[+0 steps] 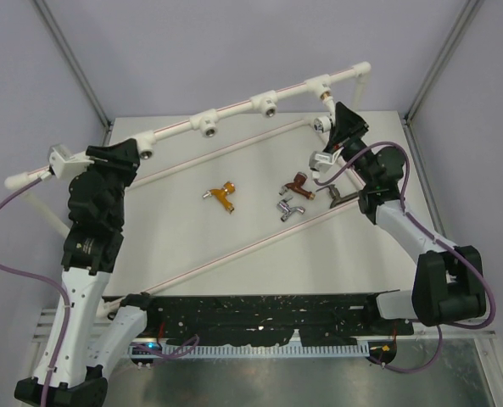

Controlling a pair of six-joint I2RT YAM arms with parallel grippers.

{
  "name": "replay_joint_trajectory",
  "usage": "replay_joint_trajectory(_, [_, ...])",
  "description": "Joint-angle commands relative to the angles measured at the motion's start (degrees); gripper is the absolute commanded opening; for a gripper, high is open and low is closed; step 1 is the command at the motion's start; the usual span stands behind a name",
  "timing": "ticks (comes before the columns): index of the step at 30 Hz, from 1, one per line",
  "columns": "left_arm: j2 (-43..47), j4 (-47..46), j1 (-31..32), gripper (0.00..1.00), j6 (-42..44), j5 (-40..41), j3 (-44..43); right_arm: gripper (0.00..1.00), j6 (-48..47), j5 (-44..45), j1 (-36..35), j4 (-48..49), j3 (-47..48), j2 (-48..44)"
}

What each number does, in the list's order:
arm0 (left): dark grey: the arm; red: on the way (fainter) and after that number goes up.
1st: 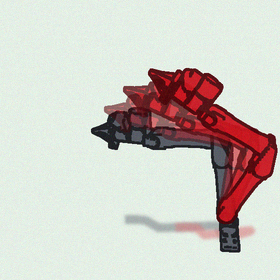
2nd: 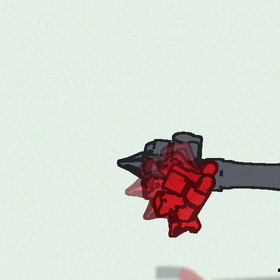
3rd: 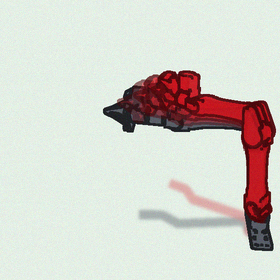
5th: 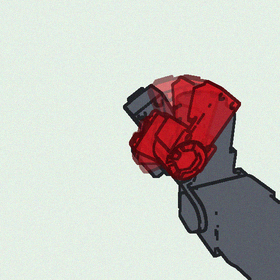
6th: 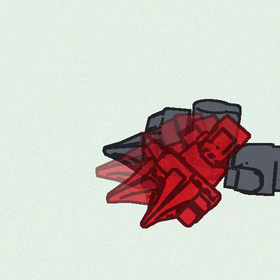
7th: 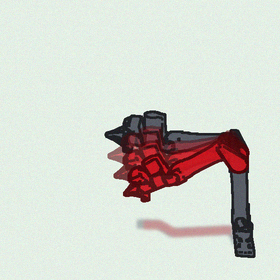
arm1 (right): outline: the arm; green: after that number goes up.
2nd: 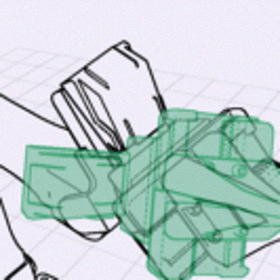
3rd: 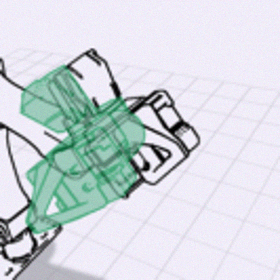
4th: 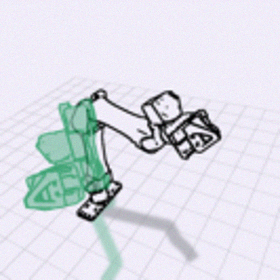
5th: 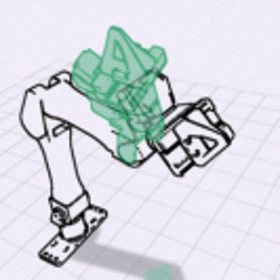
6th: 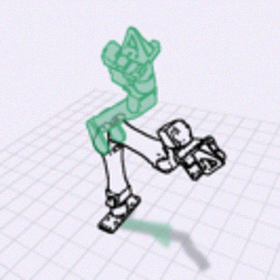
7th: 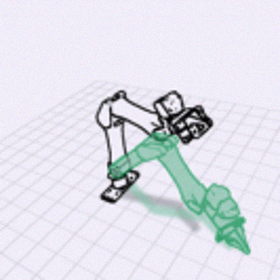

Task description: Install the water faucets

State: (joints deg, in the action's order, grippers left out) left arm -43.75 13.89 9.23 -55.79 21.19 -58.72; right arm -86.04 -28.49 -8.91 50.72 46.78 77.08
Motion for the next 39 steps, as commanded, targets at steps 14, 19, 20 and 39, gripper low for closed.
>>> replay_joint_trajectory(14, [0.94,-1.67,-0.01,0.06,8.77,-4.58,-1.14,0.05,4.64,3.35,-0.58,-19.35,10.34,-4.22])
replay_joint_trajectory(19, [1.12,-2.46,-0.01,0.06,8.86,-5.19,-0.52,0.05,9.13,4.85,-1.11,-19.17,10.87,-2.9])
replay_joint_trajectory(20, [1.21,-2.81,-0.01,0.06,8.86,-5.28,-0.43,0.05,11.48,4.93,-1.03,-18.73,10.96,-2.72])
replay_joint_trajectory(39, [4.37,-4.22,0.17,0.27,20.1,-6.16,0.53,0.05,63.87,3.97,-1.02,-8.35,13.15,0.09])
